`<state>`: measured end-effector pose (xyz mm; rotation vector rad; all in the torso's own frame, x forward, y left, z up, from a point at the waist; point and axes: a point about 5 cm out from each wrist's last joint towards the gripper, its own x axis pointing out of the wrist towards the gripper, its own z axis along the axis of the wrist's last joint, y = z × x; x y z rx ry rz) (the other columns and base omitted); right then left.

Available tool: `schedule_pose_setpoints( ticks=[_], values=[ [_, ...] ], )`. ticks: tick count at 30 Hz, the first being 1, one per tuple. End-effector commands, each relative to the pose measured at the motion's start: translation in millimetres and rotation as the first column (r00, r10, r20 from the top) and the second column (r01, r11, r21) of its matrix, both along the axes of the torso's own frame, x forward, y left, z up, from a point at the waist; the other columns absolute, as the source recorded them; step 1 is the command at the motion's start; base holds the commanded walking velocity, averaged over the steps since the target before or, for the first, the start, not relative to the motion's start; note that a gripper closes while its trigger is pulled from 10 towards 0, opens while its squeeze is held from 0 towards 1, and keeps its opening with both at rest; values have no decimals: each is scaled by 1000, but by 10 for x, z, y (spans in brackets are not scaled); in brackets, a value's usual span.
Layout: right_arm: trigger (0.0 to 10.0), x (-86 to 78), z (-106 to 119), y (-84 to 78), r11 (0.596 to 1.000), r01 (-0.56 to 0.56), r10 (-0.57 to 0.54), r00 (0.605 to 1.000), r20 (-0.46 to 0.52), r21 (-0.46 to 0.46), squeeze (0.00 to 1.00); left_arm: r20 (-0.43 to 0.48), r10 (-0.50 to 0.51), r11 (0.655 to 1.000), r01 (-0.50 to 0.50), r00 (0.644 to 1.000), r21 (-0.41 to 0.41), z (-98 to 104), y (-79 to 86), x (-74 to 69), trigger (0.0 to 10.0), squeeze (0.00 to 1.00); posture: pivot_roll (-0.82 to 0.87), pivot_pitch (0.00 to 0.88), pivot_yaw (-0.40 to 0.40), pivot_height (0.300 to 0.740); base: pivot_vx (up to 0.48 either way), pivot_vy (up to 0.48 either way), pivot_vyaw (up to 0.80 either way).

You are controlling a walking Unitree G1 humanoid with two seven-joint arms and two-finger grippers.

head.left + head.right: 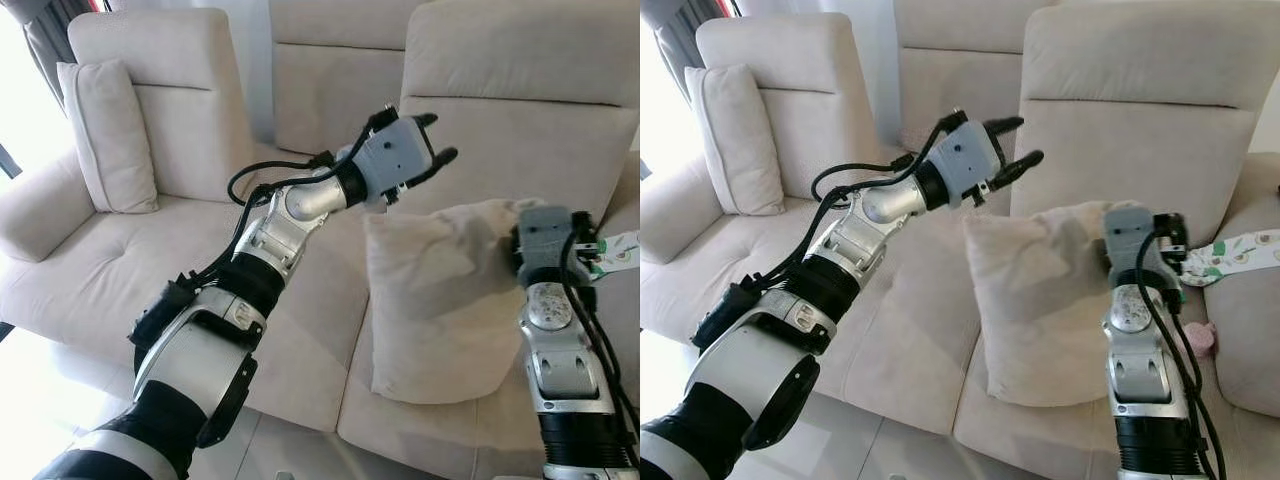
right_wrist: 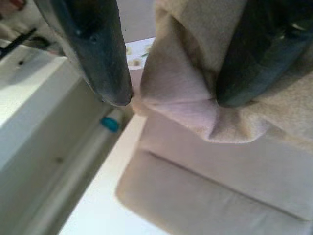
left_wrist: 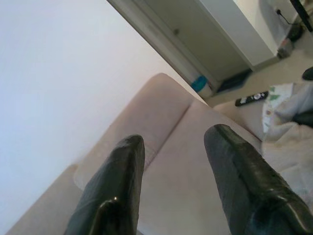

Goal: Move the pillow to the sofa from floor

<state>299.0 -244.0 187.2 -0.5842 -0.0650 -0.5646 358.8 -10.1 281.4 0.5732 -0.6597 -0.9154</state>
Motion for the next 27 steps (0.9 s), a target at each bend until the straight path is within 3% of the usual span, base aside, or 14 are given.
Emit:
schedule_pose_setpoints(
  ticks=[1, 7, 12, 15, 18, 20, 21, 23, 24, 25, 26, 27],
  values=[
    [10000, 12, 0, -3, 999, 30, -29, 1000, 8, -29, 0, 28, -1, 999, 2, 1000, -34, 88, 13, -7, 10000, 0, -18, 0, 92, 740, 0, 0, 0],
    [10000, 56, 46, -44, 987, 106, -104, 994, 23, -120, 0, 53, 15, 997, -11, 999, -79, 155, 45, -1, 10000, 0, -13, 0, 91, 740, 0, 0, 0],
    [10000, 69, 71, -234, 949, 259, -259, 966, 25, -178, 0, 58, 26, 995, -20, 998, -103, 181, 69, 7, 10000, 0, -12, 0, 91, 740, 0, 0, 0],
    [10000, 78, 91, -233, 953, 248, -246, 969, 35, -172, 0, 56, 26, 994, -20, 998, -104, 177, 71, 8, 10000, 0, -10, 0, 89, 740, 0, 0, 0],
    [10000, 101, 174, -106, 969, 180, -167, 982, 91, -169, 0, 44, 28, 994, -23, 999, -105, 142, 82, 12, 10000, 0, -11, 0, 85, 740, 0, 0, 0],
    [10000, 110, 232, 105, 984, 71, -46, 988, 151, -162, 0, 25, 34, 993, -31, 999, -112, 104, 96, 18, 10000, 0, -8, 0, 80, 740, 0, 0, 0],
    [10000, 110, 232, 105, 984, 71, -46, 988, 151, -162, 0, 25, 34, 993, -31, 999, -112, 104, 96, 18, 10000, 0, -8, 0, 80, 740, 0, 0, 0],
    [10000, 97, 273, 311, 983, -43, 78, 977, 197, -176, 0, 10, 41, 992, -40, 999, -119, 74, 112, 25, 10000, 0, -5, 0, 78, 740, 0, 0, 0],
    [10000, 97, 273, 311, 983, -43, 78, 977, 197, -176, 0, 10, 41, 992, -40, 999, -119, 74, 112, 25, 10000, 0, -5, 0, 78, 740, 0, 0, 0],
    [10000, 93, 285, 385, 979, -85, 125, 970, 209, -187, 0, 5, 44, 992, -43, 999, -121, 63, 118, 28, 10000, 0, -4, 0, 77, 740, 0, 0, 0],
    [10000, 93, 270, 508, 965, -199, 232, 952, 198, -171, 0, -4, 45, 991, -45, 999, -127, 52, 125, 31, 10000, 0, -4, 0, 77, 740, 0, 0, 0],
    [10000, 93, 270, 508, 965, -199, 232, 952, 198, -171, 0, -4, 45, 991, -45, 999, -127, 52, 125, 31, 10000, 0, -4, 0, 77, 740, 0, 0, 0]
  ],
)
